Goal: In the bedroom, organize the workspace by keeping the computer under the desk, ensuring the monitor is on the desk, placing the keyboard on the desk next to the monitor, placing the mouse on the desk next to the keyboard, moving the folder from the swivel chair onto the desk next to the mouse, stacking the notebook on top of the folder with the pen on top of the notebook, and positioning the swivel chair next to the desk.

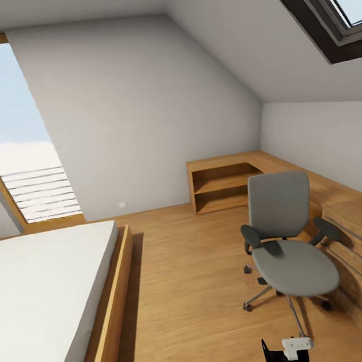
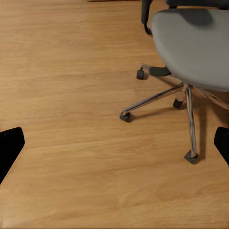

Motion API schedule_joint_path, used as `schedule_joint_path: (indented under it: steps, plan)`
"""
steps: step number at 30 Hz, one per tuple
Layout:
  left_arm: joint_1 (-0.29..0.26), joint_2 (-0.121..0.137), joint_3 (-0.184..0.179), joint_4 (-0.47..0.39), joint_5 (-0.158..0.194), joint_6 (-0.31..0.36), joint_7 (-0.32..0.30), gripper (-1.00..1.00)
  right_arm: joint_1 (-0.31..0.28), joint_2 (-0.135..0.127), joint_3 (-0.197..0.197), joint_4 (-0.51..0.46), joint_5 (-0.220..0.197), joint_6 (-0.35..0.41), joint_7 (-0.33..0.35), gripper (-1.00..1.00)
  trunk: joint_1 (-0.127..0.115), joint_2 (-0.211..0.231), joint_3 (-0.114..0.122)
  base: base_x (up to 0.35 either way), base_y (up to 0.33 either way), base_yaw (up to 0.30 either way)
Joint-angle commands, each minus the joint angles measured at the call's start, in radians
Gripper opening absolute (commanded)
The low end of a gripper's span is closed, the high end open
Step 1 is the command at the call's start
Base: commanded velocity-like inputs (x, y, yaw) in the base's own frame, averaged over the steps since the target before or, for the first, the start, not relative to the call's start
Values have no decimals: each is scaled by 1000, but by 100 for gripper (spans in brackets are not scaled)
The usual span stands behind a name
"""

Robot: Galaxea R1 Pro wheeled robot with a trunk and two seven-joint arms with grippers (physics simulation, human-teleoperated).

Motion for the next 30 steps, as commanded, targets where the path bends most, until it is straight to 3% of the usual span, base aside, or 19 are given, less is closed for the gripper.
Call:
schedule_joint_path:
  steps: [1, 9, 30]
  plan:
    - [-1, 1, -8, 1, 10, -4, 0, 100, -1, 0, 9, 1, 0, -2, -8, 100, 0, -1, -1, 19, 0, 271]
    - [-1, 0, -8, 1, 10, -4, 0, 100, -1, -2, 8, 3, 0, 0, -8, 100, 0, -1, 1, 174, 0, 188]
    - [-1, -1, -9, 1, 7, -4, 0, 100, 0, -6, 7, 8, -1, 7, -6, 100, 0, -1, 1, 327, 0, 10]
